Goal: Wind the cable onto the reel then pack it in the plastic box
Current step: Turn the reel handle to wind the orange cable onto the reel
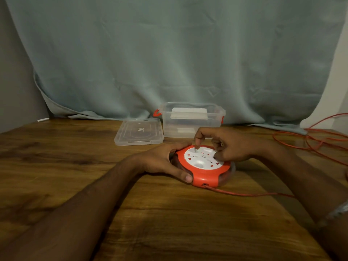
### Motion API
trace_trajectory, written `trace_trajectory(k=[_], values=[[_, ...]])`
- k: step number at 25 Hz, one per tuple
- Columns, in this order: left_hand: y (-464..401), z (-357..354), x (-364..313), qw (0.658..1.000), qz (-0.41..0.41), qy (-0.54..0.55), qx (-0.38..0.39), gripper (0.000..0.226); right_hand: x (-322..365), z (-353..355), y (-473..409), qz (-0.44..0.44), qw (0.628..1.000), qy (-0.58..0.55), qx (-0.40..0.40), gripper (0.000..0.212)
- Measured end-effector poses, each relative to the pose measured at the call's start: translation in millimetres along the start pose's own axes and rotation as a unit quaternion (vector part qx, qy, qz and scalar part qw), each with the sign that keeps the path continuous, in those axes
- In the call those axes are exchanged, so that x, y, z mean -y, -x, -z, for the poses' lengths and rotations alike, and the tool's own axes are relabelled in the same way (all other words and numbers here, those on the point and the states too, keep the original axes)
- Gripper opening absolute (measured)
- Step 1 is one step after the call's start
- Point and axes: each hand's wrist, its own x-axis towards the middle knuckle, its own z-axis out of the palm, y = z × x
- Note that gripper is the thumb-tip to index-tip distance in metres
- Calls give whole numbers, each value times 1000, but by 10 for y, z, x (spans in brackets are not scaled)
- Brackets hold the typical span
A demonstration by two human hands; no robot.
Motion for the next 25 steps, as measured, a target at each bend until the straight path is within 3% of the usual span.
trace_trajectory(k=[3, 11, 15, 19, 25], values=[[1, 0, -11, 1000, 2, 5, 9, 97, -69, 32, -4, 18, 999, -25, 27, 61], [32, 1, -14, 1000, -4, 11, 20, 87, -86, 78, -41, 13, 997, -16, 80, 80], [41, -4, -22, 1000, -1, -4, 26, 108, -82, 108, -8, 5, 993, -64, 95, 92], [52, 2, -18, 1000, 3, -15, 15, 128, -79, 66, 2, -6, 995, -74, 63, 88], [32, 0, -17, 1000, -10, -12, 16, 117, -53, 5, -9, -22, 999, -37, 23, 74]])
